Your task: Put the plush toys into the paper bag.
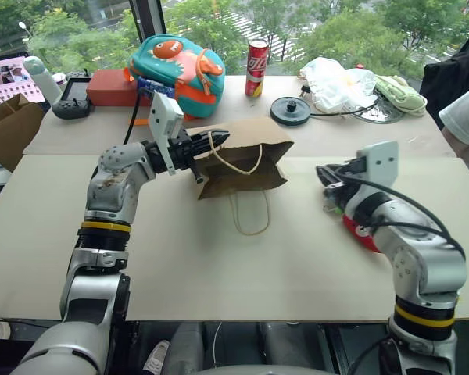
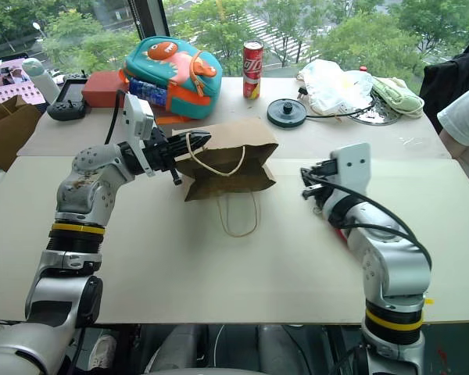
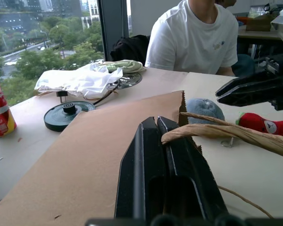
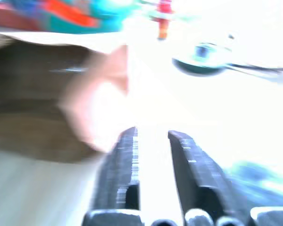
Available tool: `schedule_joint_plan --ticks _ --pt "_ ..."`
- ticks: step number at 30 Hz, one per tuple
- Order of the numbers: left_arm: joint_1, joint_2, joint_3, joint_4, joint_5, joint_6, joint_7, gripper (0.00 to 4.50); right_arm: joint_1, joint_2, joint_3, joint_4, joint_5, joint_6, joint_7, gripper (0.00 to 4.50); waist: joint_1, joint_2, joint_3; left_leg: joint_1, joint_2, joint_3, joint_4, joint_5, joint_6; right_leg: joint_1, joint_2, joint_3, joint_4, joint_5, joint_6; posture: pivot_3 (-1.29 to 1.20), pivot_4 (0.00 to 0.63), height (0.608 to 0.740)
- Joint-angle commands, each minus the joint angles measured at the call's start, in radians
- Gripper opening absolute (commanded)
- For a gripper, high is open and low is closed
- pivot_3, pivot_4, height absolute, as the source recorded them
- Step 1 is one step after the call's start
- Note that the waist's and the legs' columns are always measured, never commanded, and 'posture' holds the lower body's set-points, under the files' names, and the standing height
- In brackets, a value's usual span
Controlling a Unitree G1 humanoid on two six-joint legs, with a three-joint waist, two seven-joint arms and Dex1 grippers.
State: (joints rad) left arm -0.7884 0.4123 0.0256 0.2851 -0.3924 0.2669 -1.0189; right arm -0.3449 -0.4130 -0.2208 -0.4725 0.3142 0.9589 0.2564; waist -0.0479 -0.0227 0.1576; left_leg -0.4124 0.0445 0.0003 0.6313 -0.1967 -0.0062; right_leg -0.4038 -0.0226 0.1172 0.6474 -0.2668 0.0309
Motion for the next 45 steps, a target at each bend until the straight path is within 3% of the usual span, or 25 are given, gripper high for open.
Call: schedule_joint_plan --ticks 1,6,11,18,21,29,36,41,45 --pt "-0.013 0.001 0.015 -0.043 -0.022 0.007 0.004 0.00 -0.058 -0.036 0.002 0.104 -0.047 -0.005 -0.031 2.86 -0.001 0.000 0.000 0.000 0.000 0.000 0.000 0.000 0.000 0.000 0.000 0.000 0.000 0.000 0.000 0.00 0.150 0.733" --pt "-0.018 -0.005 0.014 -0.040 -0.025 0.012 0.001 0.00 -0.123 -0.045 0.038 0.305 -0.099 -0.074 -0.038 4.48 0.004 0.000 0.000 0.000 -0.001 0.000 0.000 0.000 0.000 0.000 -0.001 0.001 -0.001 0.000 0.000 0.00 0.150 0.733" --pt "-0.031 -0.009 0.017 -0.029 -0.020 0.005 0.006 0.00 -0.179 -0.036 0.050 0.482 -0.149 -0.107 -0.080 4.48 0.004 0.000 0.000 -0.001 -0.001 0.000 0.000 0.000 0.000 0.000 -0.001 0.001 -0.001 0.000 0.000 0.00 0.150 0.733" --pt "-0.032 -0.005 0.021 -0.030 -0.019 0.003 0.011 0.00 -0.192 -0.017 0.052 0.518 -0.154 -0.114 -0.091 4.48 0.001 0.000 0.000 -0.001 -0.001 0.000 0.000 0.000 0.000 0.000 -0.001 0.001 0.000 0.000 0.000 0.00 0.150 0.733" --pt "-0.034 -0.005 0.024 -0.027 -0.022 0.005 0.013 0.00 -0.190 -0.013 0.050 0.513 -0.169 -0.129 -0.114 3.84 0.002 0.000 0.000 0.000 -0.001 0.000 0.000 0.000 0.000 0.000 -0.001 0.001 0.000 0.000 0.000 0.00 0.150 0.733" --pt "-0.039 -0.009 0.023 -0.019 -0.021 0.003 0.015 0.00 -0.190 0.011 0.042 0.475 -0.180 -0.158 -0.134 1.19 0.001 0.000 0.000 0.000 -0.001 0.000 0.000 0.000 0.000 0.000 -0.001 0.001 0.000 0.000 0.000 0.00 0.150 0.733" --pt "-0.058 -0.014 0.031 -0.003 -0.032 0.019 0.020 0.00 -0.186 -0.040 -0.013 0.229 -0.122 -0.084 -0.086 1.19 0.004 0.001 0.000 -0.002 -0.001 0.000 0.000 0.000 0.000 -0.001 -0.001 0.001 0.000 0.000 0.000 0.00 0.150 0.733" --pt "-0.072 -0.024 0.052 0.003 -0.061 0.066 0.032 0.00 -0.173 -0.077 -0.078 -0.086 0.112 0.180 0.037 1.19 0.006 0.001 0.000 -0.002 -0.001 0.000 -0.002 0.000 0.000 -0.001 -0.001 0.001 0.000 0.000 0.000 0.00 0.150 0.733" --pt "-0.087 -0.028 0.069 0.004 -0.089 0.114 0.043 0.00 -0.160 -0.072 -0.095 -0.228 0.240 0.347 0.071 1.19 0.004 0.001 0.000 -0.002 -0.001 -0.001 -0.002 0.000 0.000 0.000 0.000 0.000 -0.001 0.000 0.000 0.00 0.150 0.733"
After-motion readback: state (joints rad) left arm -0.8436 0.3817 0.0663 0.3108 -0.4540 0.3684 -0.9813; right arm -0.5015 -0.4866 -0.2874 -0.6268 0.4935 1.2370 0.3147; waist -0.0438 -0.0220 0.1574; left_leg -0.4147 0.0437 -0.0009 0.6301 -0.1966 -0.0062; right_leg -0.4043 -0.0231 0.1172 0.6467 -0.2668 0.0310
